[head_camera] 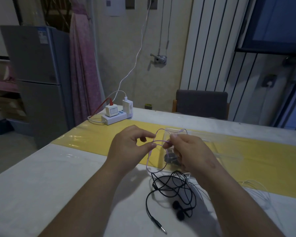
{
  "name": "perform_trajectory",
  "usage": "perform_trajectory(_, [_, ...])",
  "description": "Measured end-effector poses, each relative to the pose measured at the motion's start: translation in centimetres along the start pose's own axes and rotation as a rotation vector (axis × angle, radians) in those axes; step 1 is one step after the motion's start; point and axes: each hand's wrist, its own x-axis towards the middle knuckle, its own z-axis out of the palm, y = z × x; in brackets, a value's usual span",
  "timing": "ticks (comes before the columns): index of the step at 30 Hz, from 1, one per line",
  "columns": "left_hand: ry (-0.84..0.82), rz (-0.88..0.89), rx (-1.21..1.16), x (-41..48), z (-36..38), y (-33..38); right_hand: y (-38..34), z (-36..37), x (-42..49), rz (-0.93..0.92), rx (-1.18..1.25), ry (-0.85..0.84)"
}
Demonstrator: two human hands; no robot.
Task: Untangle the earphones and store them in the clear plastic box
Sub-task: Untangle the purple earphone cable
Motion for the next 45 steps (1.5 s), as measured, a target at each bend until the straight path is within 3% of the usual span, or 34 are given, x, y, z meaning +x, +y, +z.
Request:
perform_trajectory(7, [-0.228, 0.145, 0.134, -0.1, 0.3, -0.5, -0.4, -0.2, -0.6, -0.092, -0.217, -0.108])
perform_trajectory(17, [-0.350, 0.270, 0.188, -0.3, 1.0, -1.4, -1.0, -0.2, -1.3, -0.051, -0.320, -0.283])
perform_trajectory(23, [0.015, 0.190, 0.330, 0.5, 0.5, -1.7, -0.7, -0.4, -0.9, -0.068, -0.154, -0.190])
perform_trajectory(27, [0.198, -0.104, 0.361, 0.9, -0.3, -2.5, -2.1, -1.0, -1.4, -0.059, 0.470, -0.062])
perform_trajectory(30, [0.224, -0.309, 0.248, 1.2, -0.9, -2.7, -2.7, -1.5, -1.5, -0.133, 0.742, 0.051])
perform_trajectory(33, [0.184, -0.401, 0.028, 1.0, -0.8, -1.9, -2.7, -1.4, -1.4, -0.100, 0.662, 0.119])
perform_trajectory(39, [-0.062, -0.424, -0.330, 0.9, -0.5, -0.4, -2.3, -0.3, -1.3, 0.024, 0.493, 0.059])
perform_trajectory(41, [-0.080, -0.364, -0.361, 1.1, -0.8, -0.3, -2.3, -0.3, -1.4, 0.026, 0.555, 0.059])
perform_trajectory(45, [-0.026, -0.256, -0.389, 1.1, -1.3, -0.8, -2.1, -1.2, -1.1, -0.032, 0.616, 0.220])
